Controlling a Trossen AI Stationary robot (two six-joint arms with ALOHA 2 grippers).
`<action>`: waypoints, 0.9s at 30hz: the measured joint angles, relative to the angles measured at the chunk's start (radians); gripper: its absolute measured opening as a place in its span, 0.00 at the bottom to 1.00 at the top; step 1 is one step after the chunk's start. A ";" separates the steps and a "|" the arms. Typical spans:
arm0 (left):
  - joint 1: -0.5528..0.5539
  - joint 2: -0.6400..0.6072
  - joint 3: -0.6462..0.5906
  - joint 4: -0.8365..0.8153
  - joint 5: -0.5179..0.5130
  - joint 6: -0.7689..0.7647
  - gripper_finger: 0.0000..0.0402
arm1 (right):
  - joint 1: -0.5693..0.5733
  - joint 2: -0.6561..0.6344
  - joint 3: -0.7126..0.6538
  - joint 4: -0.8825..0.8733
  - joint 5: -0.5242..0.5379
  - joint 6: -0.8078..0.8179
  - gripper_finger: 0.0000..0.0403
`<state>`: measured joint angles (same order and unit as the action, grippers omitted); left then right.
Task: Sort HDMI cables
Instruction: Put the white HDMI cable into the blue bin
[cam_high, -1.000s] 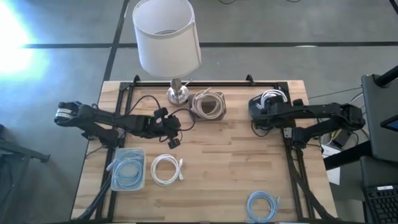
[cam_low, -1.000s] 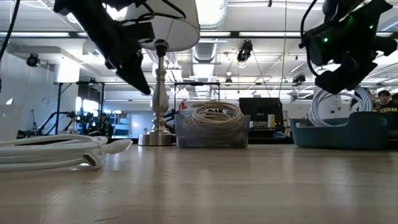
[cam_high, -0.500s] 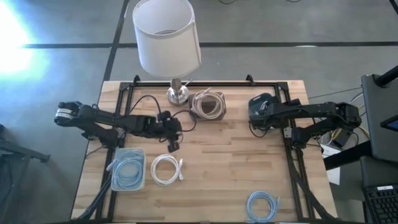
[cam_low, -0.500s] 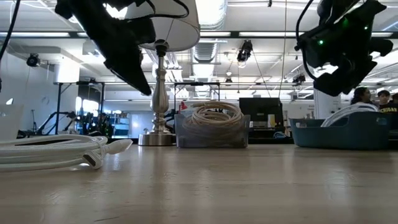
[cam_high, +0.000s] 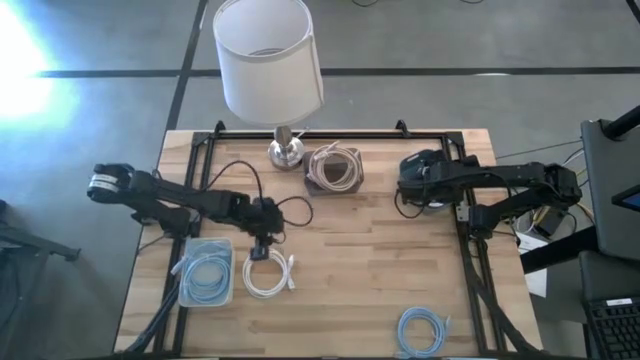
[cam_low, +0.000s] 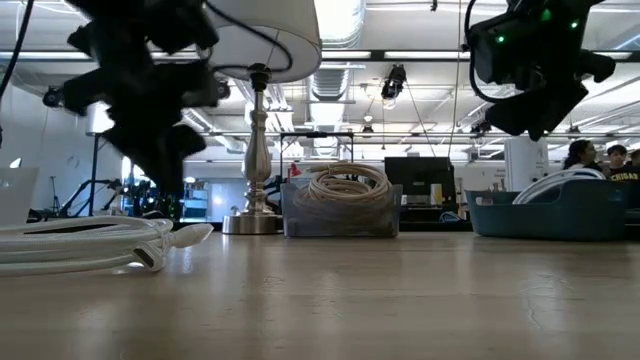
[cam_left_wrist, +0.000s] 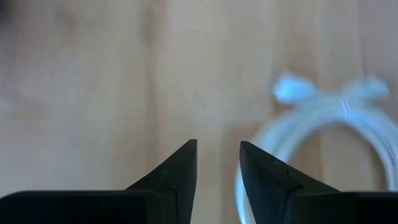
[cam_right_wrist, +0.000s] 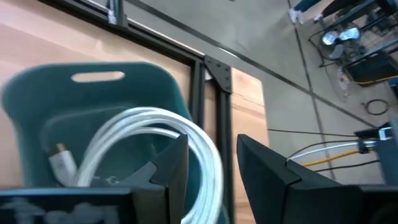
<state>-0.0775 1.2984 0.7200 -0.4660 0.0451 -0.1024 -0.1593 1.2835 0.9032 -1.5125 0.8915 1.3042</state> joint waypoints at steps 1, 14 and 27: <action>-0.006 0.000 -0.022 0.007 0.029 0.001 0.31 | 0.000 0.000 -0.001 0.016 0.000 -0.001 0.33; -0.055 0.000 -0.151 0.135 0.142 -0.051 0.31 | 0.073 -0.001 0.009 0.500 -0.002 -0.287 0.29; -0.085 0.000 -0.150 0.204 0.227 -0.175 0.31 | 0.195 0.101 0.003 1.131 -0.140 -0.732 0.28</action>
<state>-0.1623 1.2984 0.5701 -0.2620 0.2725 -0.2770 0.0357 1.3847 0.9058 -0.3811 0.7514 0.5719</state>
